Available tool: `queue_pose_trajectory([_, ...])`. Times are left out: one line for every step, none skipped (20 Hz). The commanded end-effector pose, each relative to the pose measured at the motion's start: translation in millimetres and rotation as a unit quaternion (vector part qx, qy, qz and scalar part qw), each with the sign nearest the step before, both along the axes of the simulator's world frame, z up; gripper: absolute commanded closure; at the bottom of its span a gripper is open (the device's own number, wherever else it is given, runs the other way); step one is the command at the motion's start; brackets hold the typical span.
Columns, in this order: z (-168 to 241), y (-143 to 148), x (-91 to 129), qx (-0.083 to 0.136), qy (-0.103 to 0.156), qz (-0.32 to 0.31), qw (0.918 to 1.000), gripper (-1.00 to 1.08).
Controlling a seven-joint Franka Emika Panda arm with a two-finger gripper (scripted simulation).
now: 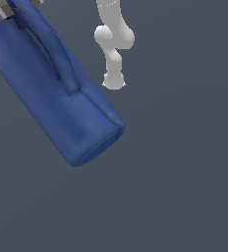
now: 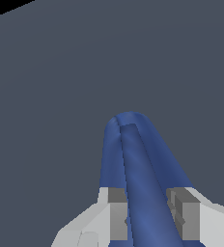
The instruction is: Pick up the object and move it to a goal position.
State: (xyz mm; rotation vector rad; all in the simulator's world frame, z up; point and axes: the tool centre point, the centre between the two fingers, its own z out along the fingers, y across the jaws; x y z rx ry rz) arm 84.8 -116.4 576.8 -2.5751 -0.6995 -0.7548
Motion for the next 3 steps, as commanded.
queue_pose_trajectory([4.8,-2.0,-0.8,0.003,-0.006,0.004,1.0,1.08])
queue_pose_trajectory([5.1,-2.4,-0.8,0.003,-0.007,0.005,1.0,1.08])
queue_pose_trajectory([5.1,-2.6,-0.7,0.003,-0.007,0.005,1.0,1.08])
